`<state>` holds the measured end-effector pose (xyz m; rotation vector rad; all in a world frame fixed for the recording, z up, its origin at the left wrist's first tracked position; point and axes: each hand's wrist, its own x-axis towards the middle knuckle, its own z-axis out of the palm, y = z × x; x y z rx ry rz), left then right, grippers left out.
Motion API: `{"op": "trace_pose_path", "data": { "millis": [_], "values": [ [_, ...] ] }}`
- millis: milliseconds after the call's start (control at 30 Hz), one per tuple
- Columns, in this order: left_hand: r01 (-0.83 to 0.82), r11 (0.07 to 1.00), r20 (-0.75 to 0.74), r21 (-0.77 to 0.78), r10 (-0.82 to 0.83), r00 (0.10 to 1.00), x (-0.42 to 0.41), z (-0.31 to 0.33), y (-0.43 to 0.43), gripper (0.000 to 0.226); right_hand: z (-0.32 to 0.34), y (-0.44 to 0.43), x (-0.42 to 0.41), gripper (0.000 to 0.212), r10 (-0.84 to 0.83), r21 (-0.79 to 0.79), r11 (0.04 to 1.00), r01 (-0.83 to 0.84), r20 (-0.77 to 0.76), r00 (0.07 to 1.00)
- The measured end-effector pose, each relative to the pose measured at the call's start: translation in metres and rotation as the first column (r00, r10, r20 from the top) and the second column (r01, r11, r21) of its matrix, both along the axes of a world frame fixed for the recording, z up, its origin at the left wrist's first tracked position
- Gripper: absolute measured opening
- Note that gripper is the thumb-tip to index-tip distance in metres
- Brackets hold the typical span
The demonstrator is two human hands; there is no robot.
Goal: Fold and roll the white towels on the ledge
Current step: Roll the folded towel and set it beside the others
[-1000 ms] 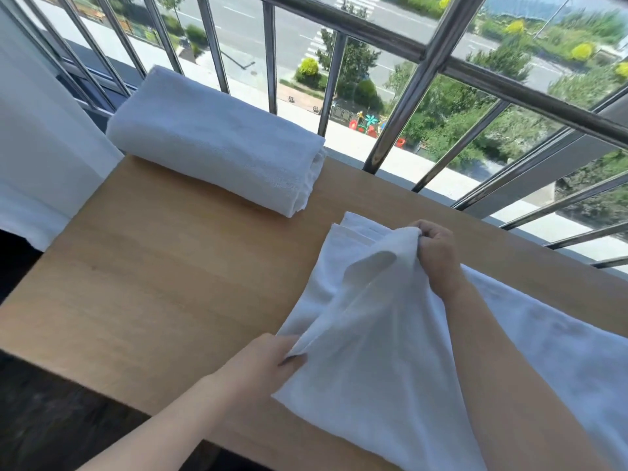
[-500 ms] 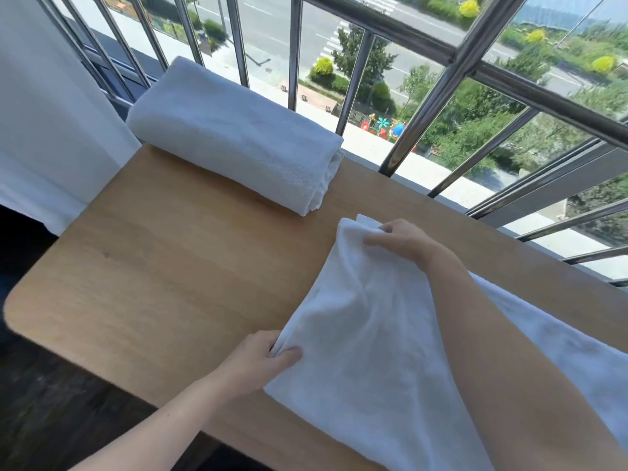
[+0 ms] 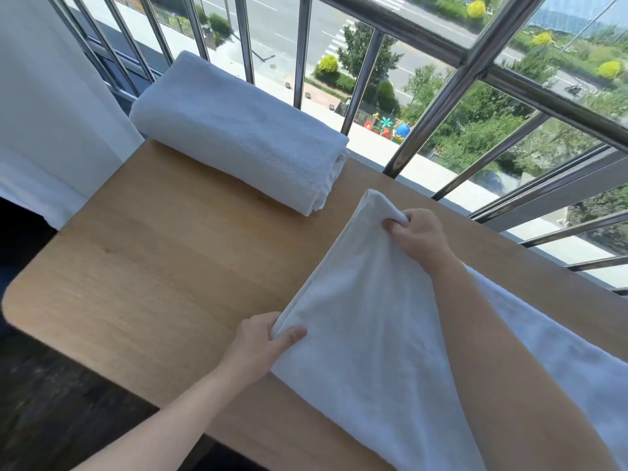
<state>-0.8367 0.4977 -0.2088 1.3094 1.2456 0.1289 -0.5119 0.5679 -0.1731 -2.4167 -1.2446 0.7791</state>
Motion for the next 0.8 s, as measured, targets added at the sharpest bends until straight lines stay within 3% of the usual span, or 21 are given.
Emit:
{"op": "trace_pose_path", "data": {
  "millis": [67, 133, 300, 433, 567, 700, 800],
  "values": [
    [0.013, 1.0, -0.056, 0.018, -0.012, 0.998, 0.006, -0.003, 0.006, 0.031, -0.014, 0.001, -0.019, 0.026, 0.058, -0.088, 0.995, -0.04, 0.202, 0.978],
    [0.026, 0.999, -0.055, 0.022, -0.025, 0.998, 0.009, -0.004, 0.007, 0.027, -0.025, 0.004, -0.033, 0.02, 0.028, -0.121, 0.993, 0.003, 0.252, 0.967],
    [-0.013, 0.999, 0.058, 0.052, 0.01, 0.998, 0.002, -0.003, 0.006, 0.029, -0.029, 0.003, -0.036, 0.027, -0.055, 0.114, 0.993, 0.014, 0.367, 0.928],
    [0.018, 1.0, -0.001, -0.014, -0.018, 1.0, 0.001, -0.01, 0.008, 0.043, -0.033, 0.005, -0.044, 0.034, -0.02, -0.009, 1.0, 0.025, 0.322, 0.946],
    [-0.022, 0.997, 0.065, 0.074, 0.017, 0.998, -0.003, -0.009, 0.014, 0.063, -0.03, 0.015, -0.041, 0.03, -0.147, 0.2, 0.977, 0.078, 0.358, 0.922],
    [0.045, 0.999, -0.018, -0.013, -0.045, 0.999, -0.004, -0.015, 0.023, 0.052, -0.04, 0.014, -0.042, 0.039, -0.022, 0.022, 1.0, 0.017, 0.288, 0.957],
    [0.112, 0.993, -0.081, 0.048, -0.108, 0.991, 0.0, -0.013, 0.032, 0.043, -0.038, 0.01, -0.035, 0.033, -0.113, 0.068, 0.993, 0.098, 0.266, 0.957]
  ]
}}
